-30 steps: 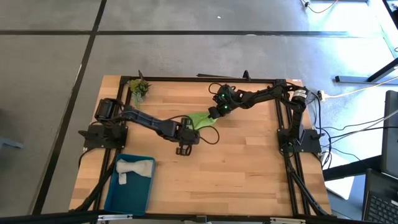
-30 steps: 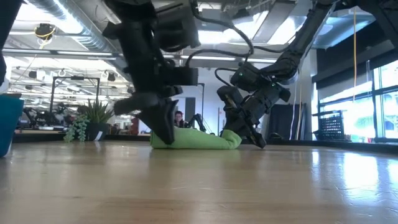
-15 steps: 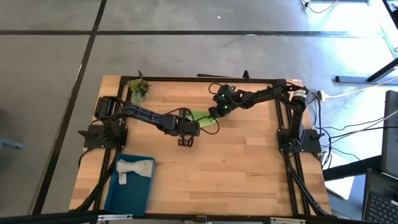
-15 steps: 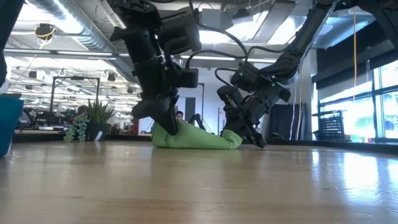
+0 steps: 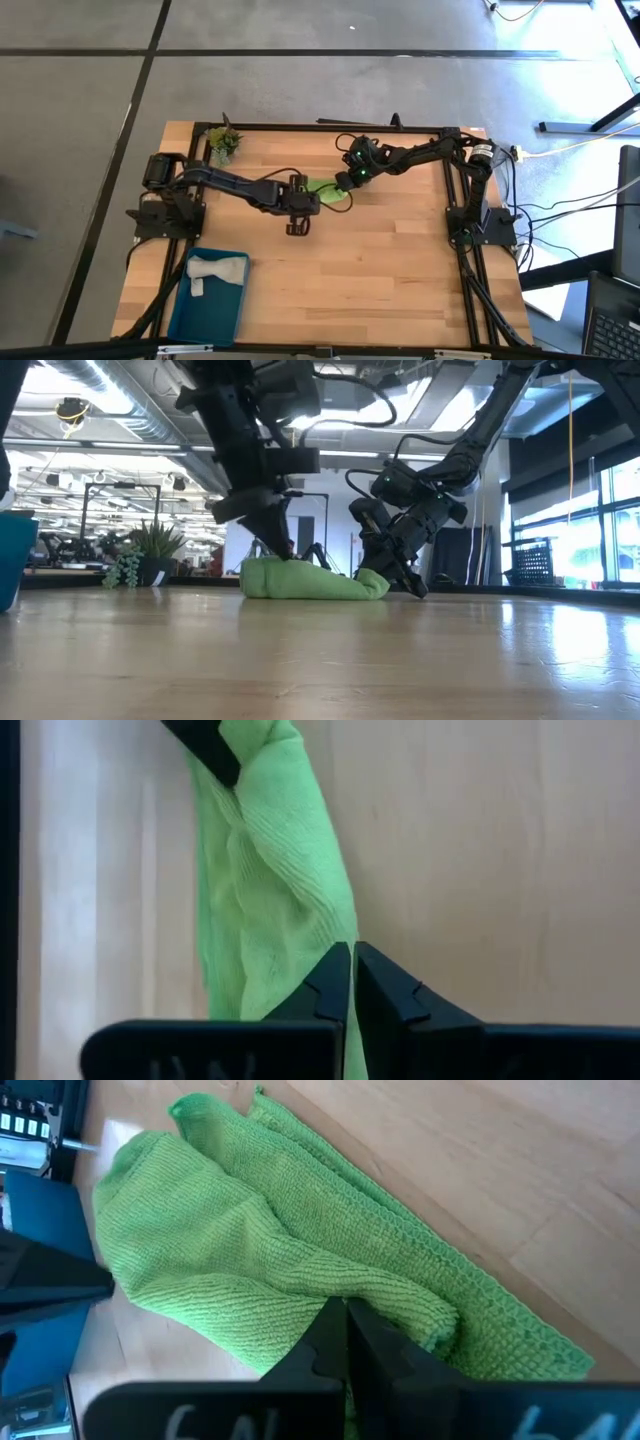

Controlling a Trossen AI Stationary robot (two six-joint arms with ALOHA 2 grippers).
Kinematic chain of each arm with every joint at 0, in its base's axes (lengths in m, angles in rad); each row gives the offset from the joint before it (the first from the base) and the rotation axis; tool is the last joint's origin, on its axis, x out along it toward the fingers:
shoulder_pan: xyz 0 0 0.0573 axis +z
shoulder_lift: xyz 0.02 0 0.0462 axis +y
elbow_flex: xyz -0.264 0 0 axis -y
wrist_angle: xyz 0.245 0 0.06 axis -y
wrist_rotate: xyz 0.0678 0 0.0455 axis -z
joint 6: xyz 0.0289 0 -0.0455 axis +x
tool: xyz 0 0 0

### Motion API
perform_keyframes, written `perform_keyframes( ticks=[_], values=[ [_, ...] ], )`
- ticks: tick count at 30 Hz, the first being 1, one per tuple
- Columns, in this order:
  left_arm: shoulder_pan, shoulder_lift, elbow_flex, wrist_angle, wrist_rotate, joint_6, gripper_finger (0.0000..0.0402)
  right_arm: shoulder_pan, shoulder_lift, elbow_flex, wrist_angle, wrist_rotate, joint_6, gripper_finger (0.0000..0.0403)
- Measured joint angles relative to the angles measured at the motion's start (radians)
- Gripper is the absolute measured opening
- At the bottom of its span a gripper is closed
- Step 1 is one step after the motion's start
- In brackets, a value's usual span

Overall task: Roll microfiber towels into tight, uniform cylinder then place into a basket
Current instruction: Roll the green towel

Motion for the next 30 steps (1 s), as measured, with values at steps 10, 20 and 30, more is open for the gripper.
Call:
perform_keyframes(
  ticks=[10,20,30],
  values=[
    [0.009,0.010,-0.001,-0.001,0.011,0.029,0.0001,0.000,0.000,0.000,0.001,0.000,0.000,0.0003],
    [-0.014,0.010,0.000,0.032,0.146,0.052,0.0003,0.000,0.000,0.000,0.002,0.001,-0.002,0.0003],
    [0.042,0.052,-0.001,0.059,0.006,0.047,0.0001,0.000,0.000,0.000,0.003,0.002,-0.003,0.0003]
  ],
)
